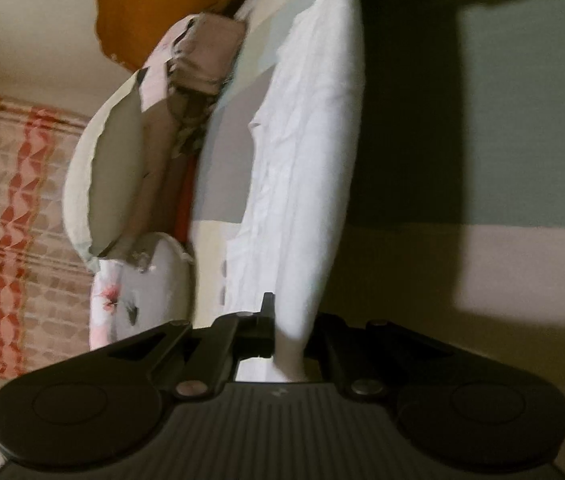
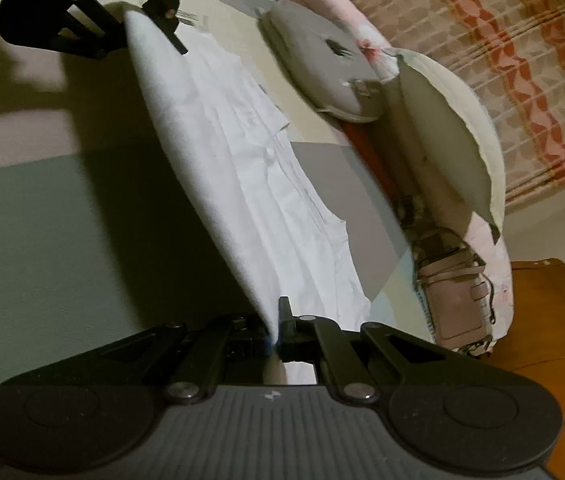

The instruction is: Fold clothes

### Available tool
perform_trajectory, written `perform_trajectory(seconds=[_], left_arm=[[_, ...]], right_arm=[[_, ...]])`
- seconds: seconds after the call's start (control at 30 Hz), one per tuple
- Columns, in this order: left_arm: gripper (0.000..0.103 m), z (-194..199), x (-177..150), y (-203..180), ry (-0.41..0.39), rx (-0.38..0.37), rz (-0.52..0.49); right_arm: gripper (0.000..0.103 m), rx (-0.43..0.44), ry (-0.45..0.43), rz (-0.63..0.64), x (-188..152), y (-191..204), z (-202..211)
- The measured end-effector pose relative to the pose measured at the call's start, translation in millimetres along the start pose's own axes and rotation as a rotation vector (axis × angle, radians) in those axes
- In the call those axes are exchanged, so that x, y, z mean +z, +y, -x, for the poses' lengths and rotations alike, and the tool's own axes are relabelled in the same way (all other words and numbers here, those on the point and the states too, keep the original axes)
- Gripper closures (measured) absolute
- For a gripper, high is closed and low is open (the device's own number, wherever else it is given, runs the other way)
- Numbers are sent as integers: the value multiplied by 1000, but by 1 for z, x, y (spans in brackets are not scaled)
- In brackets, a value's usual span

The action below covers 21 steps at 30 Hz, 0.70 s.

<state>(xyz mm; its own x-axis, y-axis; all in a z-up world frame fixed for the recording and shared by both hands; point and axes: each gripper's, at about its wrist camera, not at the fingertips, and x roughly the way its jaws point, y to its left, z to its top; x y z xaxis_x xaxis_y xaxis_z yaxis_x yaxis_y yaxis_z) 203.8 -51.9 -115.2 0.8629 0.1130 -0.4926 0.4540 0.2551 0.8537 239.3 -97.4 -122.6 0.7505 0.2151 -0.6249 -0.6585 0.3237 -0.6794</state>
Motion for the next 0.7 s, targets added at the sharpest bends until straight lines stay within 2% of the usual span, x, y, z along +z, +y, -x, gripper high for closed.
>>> perform_trajectory(seconds=[0.07,0.33,0.53,0.7], left_arm=[[101,21,-5,-9,-6,-16,-15],[101,90,-12,-39,-3,-48,28],[101,119,-17,-58,11,-83,63],[101,125,-20,-69,18,-117,107]], right_arm=[[99,28,3,-4,-5,7,17],[99,105,-1,-25,-27,48,82],[98,175,1,-83,-42,76,116],[98,211,15,-149,-50,86,124]])
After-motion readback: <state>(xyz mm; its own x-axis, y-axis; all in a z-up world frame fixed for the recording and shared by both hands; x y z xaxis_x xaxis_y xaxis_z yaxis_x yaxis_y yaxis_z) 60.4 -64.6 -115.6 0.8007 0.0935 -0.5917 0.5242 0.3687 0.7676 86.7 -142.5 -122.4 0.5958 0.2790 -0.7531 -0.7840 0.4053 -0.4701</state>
